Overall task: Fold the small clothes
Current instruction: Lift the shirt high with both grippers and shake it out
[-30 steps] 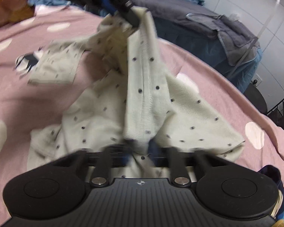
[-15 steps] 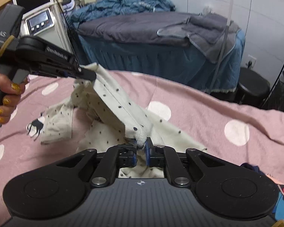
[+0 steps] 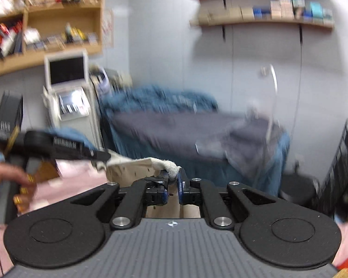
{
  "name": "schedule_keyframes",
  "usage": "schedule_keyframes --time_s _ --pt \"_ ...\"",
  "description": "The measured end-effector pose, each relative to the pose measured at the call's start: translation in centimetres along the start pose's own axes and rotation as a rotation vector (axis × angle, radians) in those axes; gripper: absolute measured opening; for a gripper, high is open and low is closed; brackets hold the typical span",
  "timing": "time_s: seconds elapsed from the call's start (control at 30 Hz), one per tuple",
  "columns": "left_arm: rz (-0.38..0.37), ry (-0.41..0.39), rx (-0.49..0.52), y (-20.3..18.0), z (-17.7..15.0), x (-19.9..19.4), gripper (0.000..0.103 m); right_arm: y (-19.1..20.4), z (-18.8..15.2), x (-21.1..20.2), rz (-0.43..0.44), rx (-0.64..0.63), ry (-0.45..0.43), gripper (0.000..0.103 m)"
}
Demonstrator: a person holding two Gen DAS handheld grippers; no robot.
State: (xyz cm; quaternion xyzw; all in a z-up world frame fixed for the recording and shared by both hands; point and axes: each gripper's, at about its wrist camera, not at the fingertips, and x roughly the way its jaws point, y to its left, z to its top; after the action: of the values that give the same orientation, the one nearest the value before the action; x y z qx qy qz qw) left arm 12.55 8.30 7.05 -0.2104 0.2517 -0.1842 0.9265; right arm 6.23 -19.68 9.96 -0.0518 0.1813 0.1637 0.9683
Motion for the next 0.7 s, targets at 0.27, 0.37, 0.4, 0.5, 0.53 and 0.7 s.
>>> schedule_keyframes --time_s 0.27,0.37,0.4,0.5,0.53,0.7 --pt "-0.006 -0.303 0.080 -7.5 5.2 -15.1 0.000 0.8 6.2 -8.8 0.128 -0.009 -0.265 0.013" --pt "-0.027 -0.399 0.116 -11.2 6.9 -22.0 0.000 1.3 8.1 -12.1 0.216 -0.009 -0.350 0.013" --pt "-0.019 -0.406 0.131 -12.2 7.3 -23.8 0.000 1.7 8.5 -13.2 0.248 -0.025 -0.379 0.013" --pt "0.033 -0.410 0.204 -15.0 6.9 -27.2 0.013 2.6 9.2 -15.5 0.320 -0.059 -0.423 0.013" --pt "0.030 -0.381 0.228 -15.6 6.1 -27.6 0.021 2.6 9.3 -15.9 0.341 -0.059 -0.438 0.013" --pt "-0.025 -0.150 0.366 -16.2 -0.5 -25.5 0.062 1.5 9.8 -16.8 0.340 -0.041 -0.435 0.013"
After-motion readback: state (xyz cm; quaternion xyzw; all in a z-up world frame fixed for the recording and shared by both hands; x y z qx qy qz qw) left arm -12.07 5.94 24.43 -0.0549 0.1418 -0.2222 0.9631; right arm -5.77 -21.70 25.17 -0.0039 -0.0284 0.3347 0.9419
